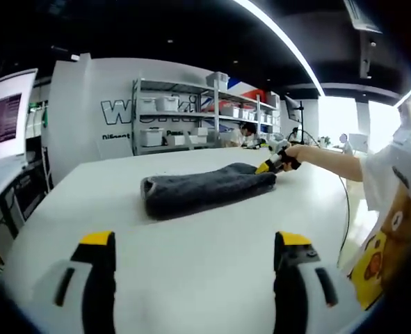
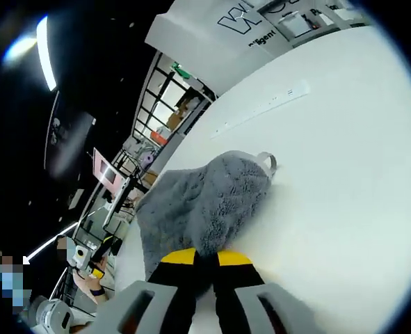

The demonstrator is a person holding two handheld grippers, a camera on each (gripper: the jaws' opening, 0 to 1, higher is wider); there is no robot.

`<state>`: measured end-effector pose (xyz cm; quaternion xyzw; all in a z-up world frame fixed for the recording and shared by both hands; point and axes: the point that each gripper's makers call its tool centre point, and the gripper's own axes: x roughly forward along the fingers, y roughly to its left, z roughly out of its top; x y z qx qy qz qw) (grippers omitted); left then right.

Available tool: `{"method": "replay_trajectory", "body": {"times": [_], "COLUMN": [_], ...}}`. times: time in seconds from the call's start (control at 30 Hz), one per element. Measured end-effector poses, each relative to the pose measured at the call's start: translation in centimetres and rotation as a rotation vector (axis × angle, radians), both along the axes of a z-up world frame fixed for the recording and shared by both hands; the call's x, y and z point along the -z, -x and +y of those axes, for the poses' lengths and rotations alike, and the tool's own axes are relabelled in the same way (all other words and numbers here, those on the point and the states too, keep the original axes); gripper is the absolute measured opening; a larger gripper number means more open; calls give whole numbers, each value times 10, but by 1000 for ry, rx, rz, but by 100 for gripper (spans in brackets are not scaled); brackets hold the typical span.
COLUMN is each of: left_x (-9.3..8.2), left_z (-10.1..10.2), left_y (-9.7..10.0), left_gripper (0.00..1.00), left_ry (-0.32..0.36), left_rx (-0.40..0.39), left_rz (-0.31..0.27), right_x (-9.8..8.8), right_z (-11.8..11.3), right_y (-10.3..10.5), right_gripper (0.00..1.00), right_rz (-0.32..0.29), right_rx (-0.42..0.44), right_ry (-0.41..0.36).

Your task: Fold the towel on the table until its edges align and the towel forms a compact rectangular stack.

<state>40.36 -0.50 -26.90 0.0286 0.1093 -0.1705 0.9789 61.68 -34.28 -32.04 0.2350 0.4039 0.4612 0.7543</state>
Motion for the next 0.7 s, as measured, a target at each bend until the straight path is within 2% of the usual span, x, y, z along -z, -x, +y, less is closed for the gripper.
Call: {"method": "replay_trajectory", "body": {"times": [0.23,0.37,0.5,0.7], "left_x": [0,-1,-2,-1], "left_z": [-8,-13,-17,-21], "left_y": [-2,-2,-2,-1], "left_gripper": [99,99,99,99], "left_ry": [-8,-15,-17,-23], "left_rx": [13,21,25,33], "left_rz": [4,5,3,10], "right_x": [0,0,1,-1], "right_z": [-45,-69,-78,-80], "right_y": [25,32,34,35], "right_gripper": [8,8,8,8], "right_rz": [-16,-22,-20,-28], "right_rx": [24,37,51,47], "right_ry": [1,8,7,7]}}
